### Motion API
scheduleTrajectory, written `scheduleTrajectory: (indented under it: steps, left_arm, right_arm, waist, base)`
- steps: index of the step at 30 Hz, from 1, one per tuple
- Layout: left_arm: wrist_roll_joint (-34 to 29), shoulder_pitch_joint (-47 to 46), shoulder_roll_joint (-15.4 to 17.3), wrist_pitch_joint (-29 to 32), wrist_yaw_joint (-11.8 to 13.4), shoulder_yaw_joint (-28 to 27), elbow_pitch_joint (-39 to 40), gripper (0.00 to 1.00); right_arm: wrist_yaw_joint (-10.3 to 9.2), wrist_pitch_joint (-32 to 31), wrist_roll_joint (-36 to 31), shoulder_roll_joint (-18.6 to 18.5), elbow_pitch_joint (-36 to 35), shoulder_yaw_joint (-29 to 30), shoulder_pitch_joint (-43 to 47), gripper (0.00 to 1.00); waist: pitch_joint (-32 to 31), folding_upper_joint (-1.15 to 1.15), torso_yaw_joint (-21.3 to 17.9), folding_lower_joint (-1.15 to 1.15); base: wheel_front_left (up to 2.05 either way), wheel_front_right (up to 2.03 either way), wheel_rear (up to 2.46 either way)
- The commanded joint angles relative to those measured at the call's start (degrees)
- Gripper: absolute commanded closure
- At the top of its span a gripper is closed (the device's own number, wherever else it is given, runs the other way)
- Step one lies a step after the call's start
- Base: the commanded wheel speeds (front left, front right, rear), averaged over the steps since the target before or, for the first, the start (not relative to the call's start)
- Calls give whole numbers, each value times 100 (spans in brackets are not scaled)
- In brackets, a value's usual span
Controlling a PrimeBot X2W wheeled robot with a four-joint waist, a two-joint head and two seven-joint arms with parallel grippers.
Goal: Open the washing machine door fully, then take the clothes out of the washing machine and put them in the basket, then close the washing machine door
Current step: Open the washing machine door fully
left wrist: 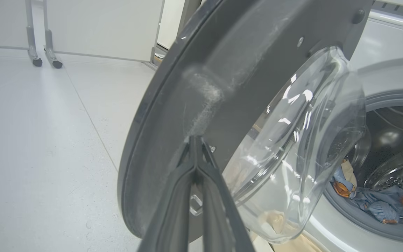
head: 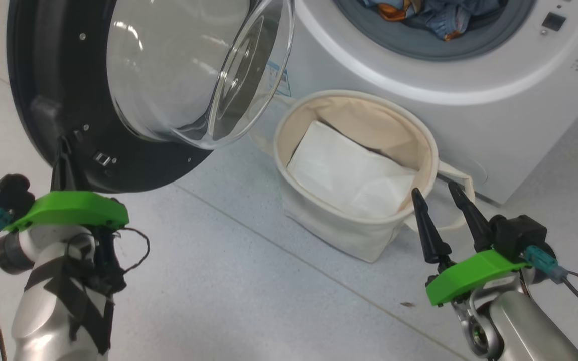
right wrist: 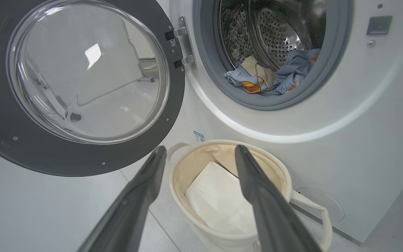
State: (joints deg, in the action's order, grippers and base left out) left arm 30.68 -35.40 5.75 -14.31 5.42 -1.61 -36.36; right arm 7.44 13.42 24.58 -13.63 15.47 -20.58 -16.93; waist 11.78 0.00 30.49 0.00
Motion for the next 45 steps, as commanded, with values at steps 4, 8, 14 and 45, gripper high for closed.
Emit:
scheduleTrajectory:
  steps: [4, 8, 14, 45]
  left_arm:
    - [-209, -105, 193, -68, -451, -218, 7, 87]
    - [-346, 38, 149, -68, -857, -138, -85, 0]
    - [-692, 386, 98, -68, -1146, 434, -156, 0]
    - [225, 2241, 1741, 578, -1053, 257, 2234, 0]
  right_arm:
    - [5, 94, 72, 4, -50, -22, -92, 0]
    - [5, 134, 72, 76, 10, 242, 131, 0]
    - [5, 154, -66, 284, -95, 739, 581, 0]
    - [5, 157, -381, 613, -370, 872, 622, 0]
  waist:
    - [-261, 0, -80, 0]
    - [-553, 0, -171, 0]
    - [-1019, 0, -434, 0]
    - [-1142, 0, -3824, 0]
  base:
    - [0, 0, 0]
    - [0, 0, 0]
    - [0, 0, 0]
    - [0, 0, 0]
